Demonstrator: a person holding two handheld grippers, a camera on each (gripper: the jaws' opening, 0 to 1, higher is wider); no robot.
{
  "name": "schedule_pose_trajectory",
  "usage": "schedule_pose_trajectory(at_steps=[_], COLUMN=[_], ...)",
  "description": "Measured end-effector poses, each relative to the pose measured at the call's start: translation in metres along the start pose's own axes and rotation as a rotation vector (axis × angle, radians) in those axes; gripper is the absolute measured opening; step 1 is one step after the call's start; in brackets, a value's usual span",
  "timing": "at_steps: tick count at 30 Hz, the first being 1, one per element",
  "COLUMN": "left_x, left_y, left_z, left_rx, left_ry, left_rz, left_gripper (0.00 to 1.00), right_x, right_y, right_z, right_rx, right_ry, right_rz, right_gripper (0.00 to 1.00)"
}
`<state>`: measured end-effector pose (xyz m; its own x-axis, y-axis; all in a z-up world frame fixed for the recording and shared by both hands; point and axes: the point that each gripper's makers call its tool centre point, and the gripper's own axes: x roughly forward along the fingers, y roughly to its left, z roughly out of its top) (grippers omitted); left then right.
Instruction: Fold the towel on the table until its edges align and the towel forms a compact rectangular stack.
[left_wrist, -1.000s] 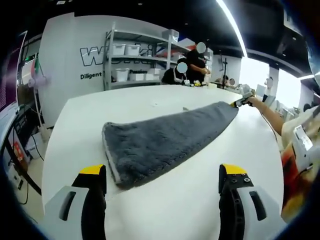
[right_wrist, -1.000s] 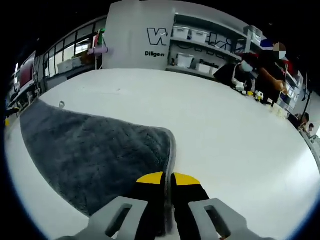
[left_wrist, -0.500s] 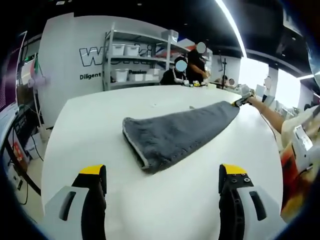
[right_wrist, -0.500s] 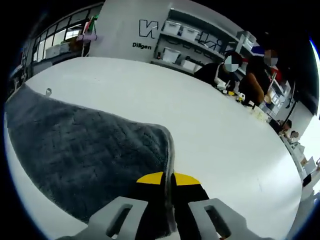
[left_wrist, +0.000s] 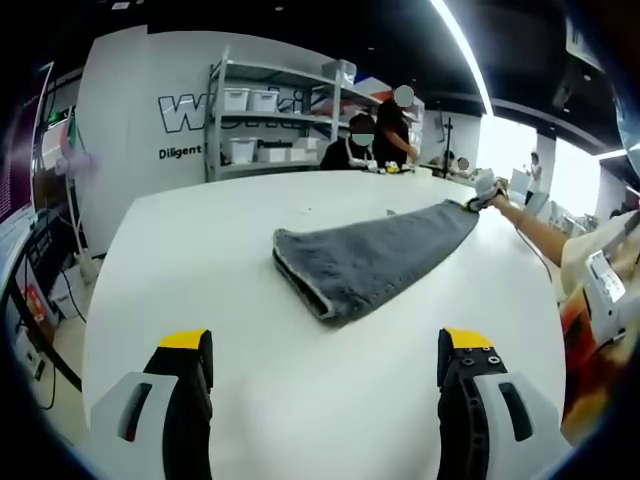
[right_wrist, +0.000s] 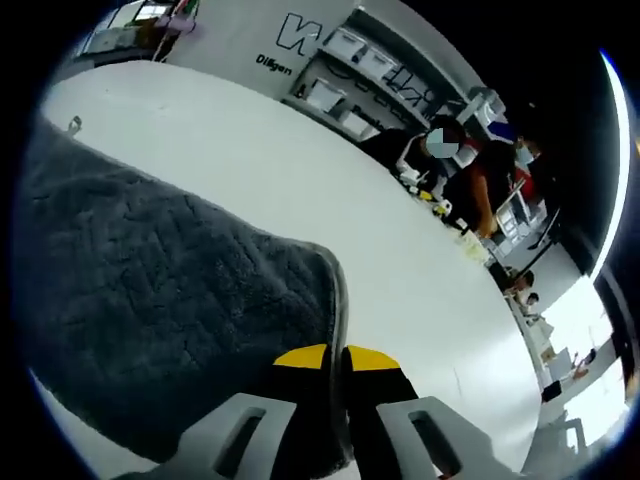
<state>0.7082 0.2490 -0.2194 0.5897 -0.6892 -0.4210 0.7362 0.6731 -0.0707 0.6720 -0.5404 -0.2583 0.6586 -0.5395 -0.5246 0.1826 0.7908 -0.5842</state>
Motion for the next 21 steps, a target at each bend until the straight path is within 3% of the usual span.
schedule_pose_trajectory(at_steps=[11,18,21], left_x=[0.0,0.001,0.001], left_y=[0.0,-0.002,-0.002], left_z=[-0.001,-0.002,-0.002], left_rx=[-0.001,-0.002,-0.001], left_ry=[0.005,0.007,0.007], left_rz=[0.0,-0.001,0.0], left_gripper=[0.91,0.91,0.91], right_x=[-0.039,-0.073,-0.083], right_y=[-0.001,0.023,0.035], right_z=[0.045,0.084,0.092], right_rx=[-0.002,-0.007,-0.012], right_ry=[-0.147,-0.267,-0.288], right_rz=[-0.009,0.054,0.077], right_gripper=[0.01,0.01,0.01])
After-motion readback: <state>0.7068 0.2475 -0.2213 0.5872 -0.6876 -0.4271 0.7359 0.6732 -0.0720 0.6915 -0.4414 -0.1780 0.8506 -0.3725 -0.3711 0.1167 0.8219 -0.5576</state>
